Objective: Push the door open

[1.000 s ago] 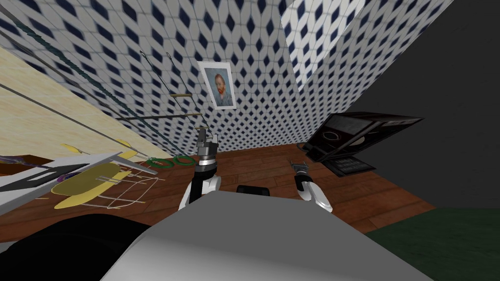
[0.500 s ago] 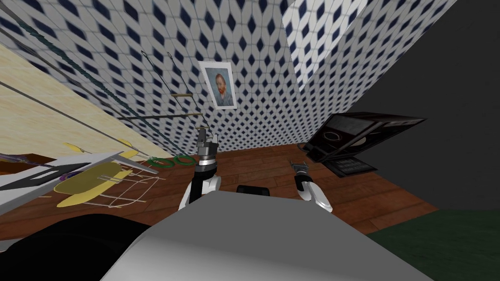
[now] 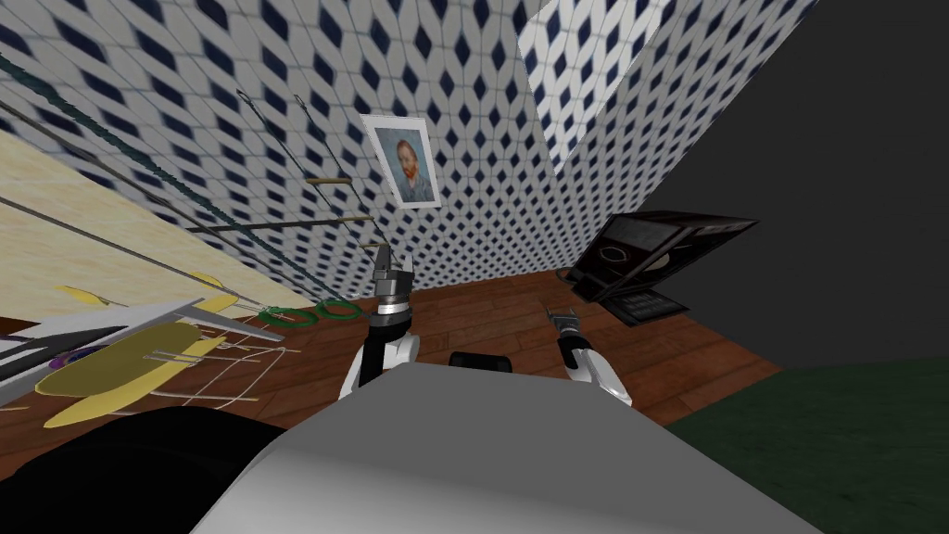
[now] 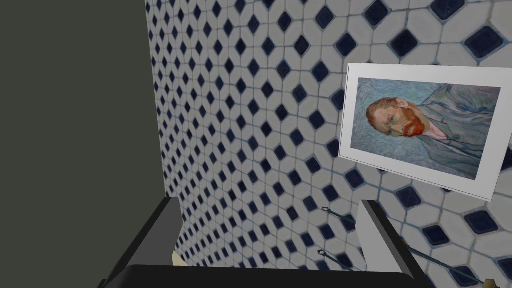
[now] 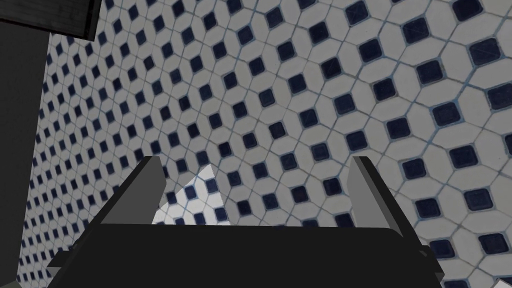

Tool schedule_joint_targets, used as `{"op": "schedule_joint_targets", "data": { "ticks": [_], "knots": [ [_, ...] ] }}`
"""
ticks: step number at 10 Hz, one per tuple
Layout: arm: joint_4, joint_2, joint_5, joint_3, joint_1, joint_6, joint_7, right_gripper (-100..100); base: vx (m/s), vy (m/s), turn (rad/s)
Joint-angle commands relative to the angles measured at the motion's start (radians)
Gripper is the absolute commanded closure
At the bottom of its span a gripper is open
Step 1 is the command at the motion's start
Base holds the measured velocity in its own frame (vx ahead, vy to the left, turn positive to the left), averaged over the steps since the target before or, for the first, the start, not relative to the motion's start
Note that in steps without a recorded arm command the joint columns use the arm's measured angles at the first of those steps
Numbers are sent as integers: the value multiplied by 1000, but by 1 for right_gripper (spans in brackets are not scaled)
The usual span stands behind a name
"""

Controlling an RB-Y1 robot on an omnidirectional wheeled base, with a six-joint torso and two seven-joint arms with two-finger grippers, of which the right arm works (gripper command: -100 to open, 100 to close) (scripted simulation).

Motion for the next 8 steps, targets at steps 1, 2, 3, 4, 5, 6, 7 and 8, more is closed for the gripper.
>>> {"op": "schedule_joint_targets", "data": {
  "ticks": [1, 2, 3, 4, 5, 6, 7, 8],
  "knots": [
    [14, -12, -11, 15, 13, -44, -14, -100, -23, -53, -143],
    [20, -16, -16, 22, 19, -63, -20, -100, -25, -55, -156],
    [27, -20, -21, 28, 24, -81, -26, -100, -20, -44, -123],
    [27, -20, -21, 28, 24, -81, -26, -100, -11, -25, -70],
    [33, -24, -25, 34, 30, -100, -32, -100, -6, -14, -39],
    [33, -24, -25, 34, 30, -100, -32, -100, -4, -8, -23],
    [33, -24, -25, 34, 30, -100, -32, -100, 0, 0, 0],
    [33, -24, -25, 34, 30, -100, -32, -100, 2, 4, 11]
  ]
}}
